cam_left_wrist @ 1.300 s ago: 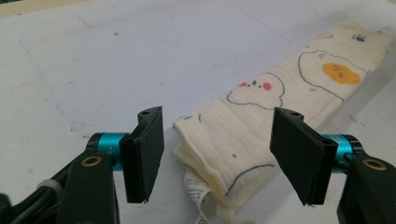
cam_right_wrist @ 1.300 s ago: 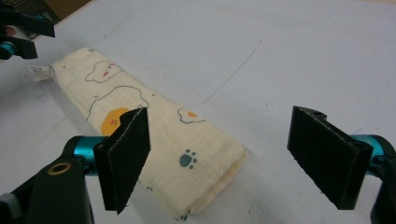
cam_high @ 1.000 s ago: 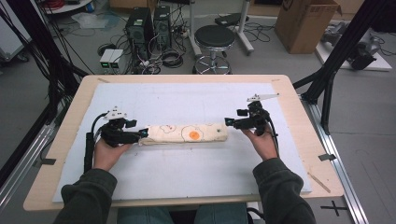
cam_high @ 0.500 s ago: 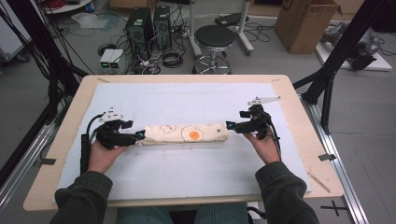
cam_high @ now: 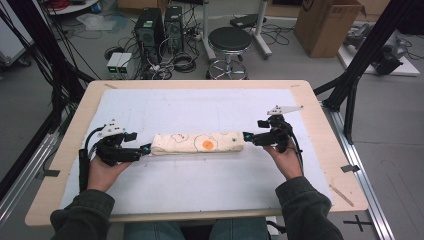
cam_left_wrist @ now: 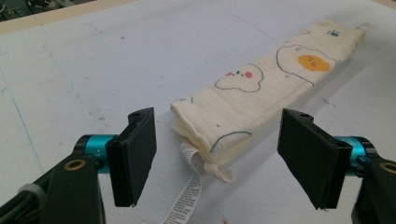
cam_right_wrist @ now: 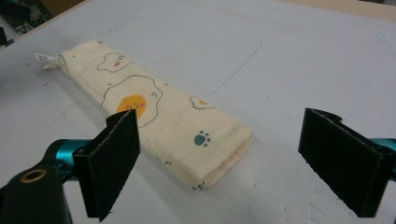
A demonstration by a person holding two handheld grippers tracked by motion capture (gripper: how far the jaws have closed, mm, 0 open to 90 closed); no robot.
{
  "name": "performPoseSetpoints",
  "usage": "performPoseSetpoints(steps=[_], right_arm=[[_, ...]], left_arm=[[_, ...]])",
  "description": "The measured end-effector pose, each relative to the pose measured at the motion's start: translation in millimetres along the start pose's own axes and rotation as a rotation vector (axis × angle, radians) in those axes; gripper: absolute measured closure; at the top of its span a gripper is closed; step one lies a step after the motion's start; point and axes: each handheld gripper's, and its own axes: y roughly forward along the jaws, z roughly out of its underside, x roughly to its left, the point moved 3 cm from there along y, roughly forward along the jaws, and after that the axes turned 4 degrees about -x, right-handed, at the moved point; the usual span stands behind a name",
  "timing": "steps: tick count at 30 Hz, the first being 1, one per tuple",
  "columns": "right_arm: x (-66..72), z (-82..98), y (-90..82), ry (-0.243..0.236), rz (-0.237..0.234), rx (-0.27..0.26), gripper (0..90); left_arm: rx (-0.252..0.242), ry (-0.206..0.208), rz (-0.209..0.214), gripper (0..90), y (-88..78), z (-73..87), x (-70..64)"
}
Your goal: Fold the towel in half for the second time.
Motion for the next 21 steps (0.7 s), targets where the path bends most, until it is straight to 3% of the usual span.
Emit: performPoseSetpoints(steps=[21], right_arm=[[1.7, 20.4, -16.6, 0.009, 0.011, -0.004, 12.0]], left_arm=[[-0.001, -0.001, 0.001, 26.3, -13.2, 11.5, -7.8]])
